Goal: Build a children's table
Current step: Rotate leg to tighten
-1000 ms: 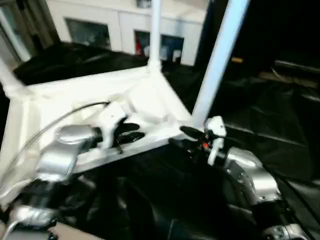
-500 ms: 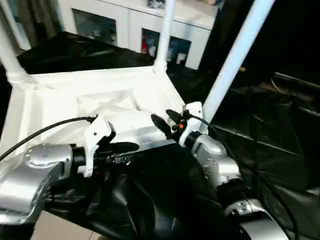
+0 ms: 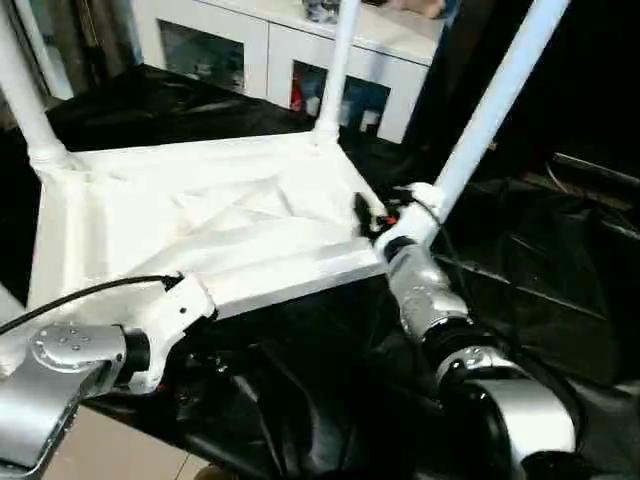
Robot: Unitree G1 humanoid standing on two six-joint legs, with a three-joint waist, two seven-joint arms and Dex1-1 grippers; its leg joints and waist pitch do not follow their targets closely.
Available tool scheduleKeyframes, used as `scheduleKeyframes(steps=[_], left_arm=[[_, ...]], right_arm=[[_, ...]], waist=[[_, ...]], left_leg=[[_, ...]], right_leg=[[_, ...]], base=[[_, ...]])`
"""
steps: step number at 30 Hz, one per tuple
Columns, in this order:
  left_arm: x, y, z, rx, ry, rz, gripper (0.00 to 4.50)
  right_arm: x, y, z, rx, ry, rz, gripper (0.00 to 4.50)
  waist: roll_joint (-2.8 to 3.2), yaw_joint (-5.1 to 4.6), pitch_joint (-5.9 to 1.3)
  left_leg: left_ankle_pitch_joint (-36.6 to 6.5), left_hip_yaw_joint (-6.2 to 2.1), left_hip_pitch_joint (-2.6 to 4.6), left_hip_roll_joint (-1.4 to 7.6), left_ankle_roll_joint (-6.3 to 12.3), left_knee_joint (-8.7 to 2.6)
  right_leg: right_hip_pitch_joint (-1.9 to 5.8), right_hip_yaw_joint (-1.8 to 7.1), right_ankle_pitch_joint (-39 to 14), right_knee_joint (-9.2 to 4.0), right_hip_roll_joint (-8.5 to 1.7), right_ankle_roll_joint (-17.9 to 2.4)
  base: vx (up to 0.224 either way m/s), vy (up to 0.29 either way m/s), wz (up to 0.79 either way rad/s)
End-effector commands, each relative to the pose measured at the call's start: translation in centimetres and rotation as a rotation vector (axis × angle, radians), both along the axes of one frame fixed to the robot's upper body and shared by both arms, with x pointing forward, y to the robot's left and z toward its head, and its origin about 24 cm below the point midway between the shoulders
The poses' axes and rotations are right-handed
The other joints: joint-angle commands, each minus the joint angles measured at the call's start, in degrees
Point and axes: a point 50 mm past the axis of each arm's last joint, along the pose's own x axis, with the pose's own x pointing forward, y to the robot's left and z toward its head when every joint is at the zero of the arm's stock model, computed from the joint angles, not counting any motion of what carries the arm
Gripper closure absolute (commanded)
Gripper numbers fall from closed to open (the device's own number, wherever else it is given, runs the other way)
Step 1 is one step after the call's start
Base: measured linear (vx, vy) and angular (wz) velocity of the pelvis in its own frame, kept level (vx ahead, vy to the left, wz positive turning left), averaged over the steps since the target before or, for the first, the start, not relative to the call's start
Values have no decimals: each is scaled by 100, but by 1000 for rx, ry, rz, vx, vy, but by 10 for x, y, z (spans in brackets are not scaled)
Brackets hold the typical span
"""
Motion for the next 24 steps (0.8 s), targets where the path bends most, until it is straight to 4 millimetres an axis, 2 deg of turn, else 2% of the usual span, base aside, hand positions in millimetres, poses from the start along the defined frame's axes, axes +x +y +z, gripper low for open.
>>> scheduleKeyframes(steps=[1, 4, 5, 7, 10, 11, 15, 16, 17, 20, 22, 24], left_arm=[[0, 3, 1, 13, -33, 22, 275], [-2, 5, 2, 11, -45, 36, 275], [-3, 5, 2, 13, -50, 38, 275], [-4, 6, 2, 7, -62, 46, 275], [-8, 8, 4, -11, -91, 52, 275], [-8, 9, 4, -13, -96, 52, 275], [-13, 15, 4, -35, -138, 89, 275], [-13, 15, 4, -35, -138, 89, 275], [-14, 19, 4, -39, -143, 103, 275], [-17, 28, 4, -40, -160, 134, 275], [-22, 34, 3, -29, -168, 139, 275], [-31, 42, -1, -19, -170, 144, 275]], right_arm=[[5, -36, 4, 7, 1, -144, 97], [7, -49, 7, -1, -6, -179, 97], [8, -54, 8, -2, -9, -196, 97], [8, -62, 9, -9, -9, -221, 97], [8, -77, 10, -21, -13, -259, 97], [8, -80, 10, -22, -13, -265, 97], [6, -98, 11, -38, -11, -310, 97], [6, -98, 11, -38, -11, -310, 97], [6, -101, 11, -42, -11, -318, 97], [4, -109, 10, -47, -9, -334, 97], [3, -113, 9, -52, -9, -346, 97], [1, -117, 8, -54, -7, -358, 97]], waist=[[180, -23, -343], [166, 18, -359], [131, 31, -361], [119, 57, -360], [121, 64, -361], [65, 60, -358], [97, 67, -353], [84, 55, -351], [92, 64, -357], [86, 51, -349], [118, 67, -338], [128, 58, -339]], left_leg=[[-1291, -90, 126, 202, -362, -459], [-1131, -68, 132, 192, -316, -433], [-1058, -61, 120, 190, -282, -423], [-989, -60, 90, 183, -242, -418], [-979, -68, 85, 184, -216, -411], [-1025, -67, 74, 186, -210, -409], [-1124, -79, 67, 191, -197, -405], [-1145, -78, 56, 188, -201, -405], [-1171, -76, 82, 191, -202, -399], [-1267, -82, 68, 190, -199, -402], [-1420, -71, 111, 190, -194, -396], [-1550, -91, 92, 202, -218, -411]], right_leg=[[180, 304, -1000, -353, -346, -812], [182, 295, -766, -325, -328, -849], [190, 294, -667, -314, -326, -872], [211, 297, -648, -309, -334, -873], [213, 288, -684, -310, -332, -874], [218, 282, -783, -321, -329, -855], [203, 284, -946, -331, -336, -814], [206, 283, -967, -334, -333, -809], [189, 280, -980, -335, -329, -805], [193, 280, -1067, -351, -327, -802], [148, 281, -1202, -378, -313, -786], [160, 274, -1316, -387, -319, -747]], base=[[0, 0, 0], [0, 0, 0], [0, 0, 0], [0, 0, 0], [0, 0, 0], [0, 0, 0], [0, 0, 0], [0, 0, 0], [0, 0, 0], [0, 0, 0], [0, 0, 0], [0, 0, 0]])
